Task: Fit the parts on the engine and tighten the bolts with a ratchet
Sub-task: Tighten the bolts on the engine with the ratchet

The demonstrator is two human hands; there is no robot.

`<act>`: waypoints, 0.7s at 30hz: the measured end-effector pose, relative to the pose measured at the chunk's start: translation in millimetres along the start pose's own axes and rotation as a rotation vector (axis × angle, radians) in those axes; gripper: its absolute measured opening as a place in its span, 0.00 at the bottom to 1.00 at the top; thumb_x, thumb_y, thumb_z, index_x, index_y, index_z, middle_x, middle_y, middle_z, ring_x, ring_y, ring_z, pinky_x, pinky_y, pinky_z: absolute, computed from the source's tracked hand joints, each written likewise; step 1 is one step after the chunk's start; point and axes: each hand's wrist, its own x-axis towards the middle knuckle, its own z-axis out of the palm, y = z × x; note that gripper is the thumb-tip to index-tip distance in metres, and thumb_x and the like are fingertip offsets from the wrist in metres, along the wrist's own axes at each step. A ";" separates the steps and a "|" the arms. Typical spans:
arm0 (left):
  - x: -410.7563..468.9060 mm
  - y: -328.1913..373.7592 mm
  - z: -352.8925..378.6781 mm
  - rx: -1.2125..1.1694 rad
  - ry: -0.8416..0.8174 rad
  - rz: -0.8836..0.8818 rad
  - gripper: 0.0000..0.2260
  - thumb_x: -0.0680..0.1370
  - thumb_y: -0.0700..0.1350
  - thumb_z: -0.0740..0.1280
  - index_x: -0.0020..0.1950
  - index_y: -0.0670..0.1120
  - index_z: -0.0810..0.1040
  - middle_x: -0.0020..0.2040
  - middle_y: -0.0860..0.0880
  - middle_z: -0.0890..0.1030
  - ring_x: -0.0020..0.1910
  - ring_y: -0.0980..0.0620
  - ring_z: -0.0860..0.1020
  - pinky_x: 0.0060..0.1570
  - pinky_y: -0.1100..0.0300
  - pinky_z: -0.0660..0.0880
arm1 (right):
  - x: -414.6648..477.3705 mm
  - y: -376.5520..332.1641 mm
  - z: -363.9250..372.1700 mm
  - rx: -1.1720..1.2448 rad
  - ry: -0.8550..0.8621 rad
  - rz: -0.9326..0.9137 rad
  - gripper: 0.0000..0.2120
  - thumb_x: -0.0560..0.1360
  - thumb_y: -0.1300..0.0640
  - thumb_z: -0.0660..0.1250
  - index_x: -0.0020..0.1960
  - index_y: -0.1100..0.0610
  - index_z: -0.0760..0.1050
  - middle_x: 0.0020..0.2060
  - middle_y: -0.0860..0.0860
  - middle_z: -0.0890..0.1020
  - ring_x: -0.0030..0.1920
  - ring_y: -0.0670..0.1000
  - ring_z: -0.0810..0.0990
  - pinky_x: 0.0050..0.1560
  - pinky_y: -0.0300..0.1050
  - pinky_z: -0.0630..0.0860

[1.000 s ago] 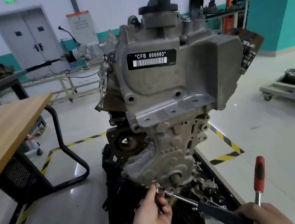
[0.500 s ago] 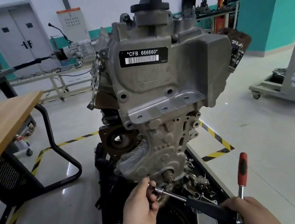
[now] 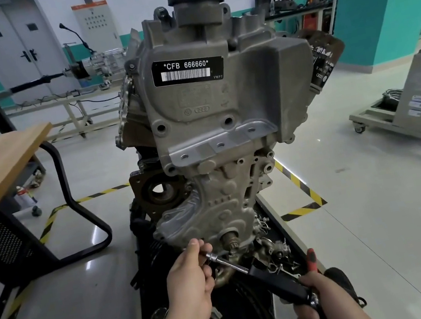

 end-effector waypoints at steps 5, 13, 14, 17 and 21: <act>1.3 -3.7 -2.5 0.049 -0.001 -0.019 0.10 0.82 0.45 0.61 0.48 0.41 0.79 0.34 0.50 0.83 0.19 0.58 0.65 0.15 0.67 0.58 | 12.8 5.0 3.1 -0.060 0.055 0.084 0.15 0.78 0.57 0.54 0.37 0.64 0.70 0.19 0.55 0.63 0.14 0.52 0.60 0.18 0.41 0.56; 11.7 -4.5 -9.5 0.004 0.046 -0.061 0.10 0.81 0.47 0.64 0.44 0.44 0.80 0.35 0.51 0.80 0.19 0.59 0.64 0.14 0.66 0.57 | 12.3 6.8 -0.1 -0.504 0.099 -0.233 0.16 0.76 0.54 0.63 0.36 0.63 0.78 0.23 0.59 0.74 0.21 0.53 0.69 0.28 0.43 0.67; 12.7 -3.9 -9.3 -0.005 0.061 -0.068 0.11 0.81 0.47 0.64 0.43 0.44 0.80 0.34 0.51 0.79 0.19 0.59 0.64 0.14 0.66 0.57 | 9.8 6.5 0.4 -0.553 0.088 -0.269 0.14 0.77 0.53 0.64 0.39 0.62 0.79 0.24 0.59 0.76 0.21 0.53 0.70 0.26 0.41 0.67; 13.4 -2.3 -9.3 -0.011 0.082 -0.087 0.11 0.81 0.48 0.64 0.42 0.45 0.79 0.33 0.51 0.78 0.19 0.58 0.65 0.14 0.67 0.57 | 2.5 6.7 3.2 -0.706 0.031 -0.371 0.07 0.77 0.54 0.67 0.42 0.53 0.82 0.25 0.56 0.80 0.23 0.50 0.75 0.27 0.38 0.70; 9.8 2.5 -6.2 -0.020 0.065 -0.095 0.11 0.82 0.48 0.62 0.44 0.45 0.79 0.36 0.51 0.79 0.19 0.58 0.65 0.15 0.67 0.57 | 2.6 7.4 2.6 -0.876 0.025 -0.418 0.05 0.71 0.56 0.75 0.43 0.46 0.82 0.33 0.49 0.83 0.34 0.47 0.83 0.39 0.39 0.78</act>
